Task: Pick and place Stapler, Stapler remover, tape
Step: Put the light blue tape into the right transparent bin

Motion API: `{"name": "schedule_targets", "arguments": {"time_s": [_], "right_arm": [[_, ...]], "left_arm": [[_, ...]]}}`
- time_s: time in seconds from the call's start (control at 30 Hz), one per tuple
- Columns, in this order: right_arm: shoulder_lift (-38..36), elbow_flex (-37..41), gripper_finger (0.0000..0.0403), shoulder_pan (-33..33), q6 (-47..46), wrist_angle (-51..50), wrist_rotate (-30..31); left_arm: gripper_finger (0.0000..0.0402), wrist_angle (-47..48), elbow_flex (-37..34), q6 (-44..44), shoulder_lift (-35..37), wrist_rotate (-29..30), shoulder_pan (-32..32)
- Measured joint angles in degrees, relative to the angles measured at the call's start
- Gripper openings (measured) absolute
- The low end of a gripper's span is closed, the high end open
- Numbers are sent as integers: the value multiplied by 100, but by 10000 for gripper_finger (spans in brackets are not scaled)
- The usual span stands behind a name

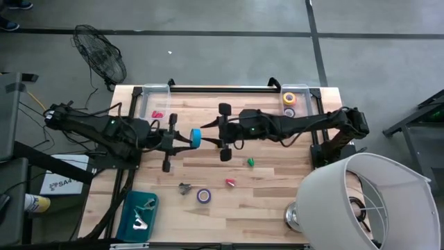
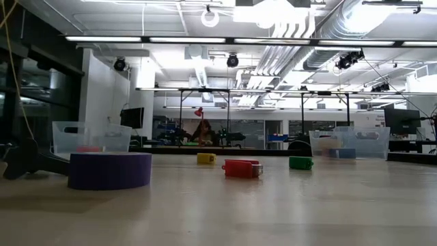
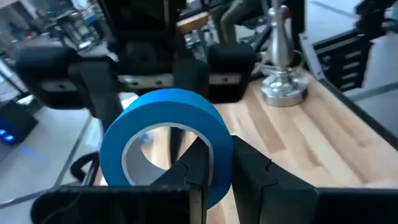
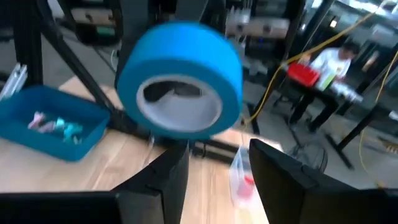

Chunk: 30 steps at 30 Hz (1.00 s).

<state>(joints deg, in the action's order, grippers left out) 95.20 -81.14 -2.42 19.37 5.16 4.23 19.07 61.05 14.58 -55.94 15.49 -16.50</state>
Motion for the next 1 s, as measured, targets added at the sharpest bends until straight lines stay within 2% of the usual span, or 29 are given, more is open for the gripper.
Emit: {"name": "schedule_targets", "arguments": {"time_s": [0.23,0.8,1.0], "right_arm": [[0,0,161,-100,21,320,-2],[-4,0,161,-223,23,1162,-65],[-4,0,134,-223,23,1141,-70]], "left_arm": [[37,-276,-1,3,9,-430,-1],[37,-355,-2,-135,15,-599,1],[37,-395,-2,-137,13,-617,1]]}}
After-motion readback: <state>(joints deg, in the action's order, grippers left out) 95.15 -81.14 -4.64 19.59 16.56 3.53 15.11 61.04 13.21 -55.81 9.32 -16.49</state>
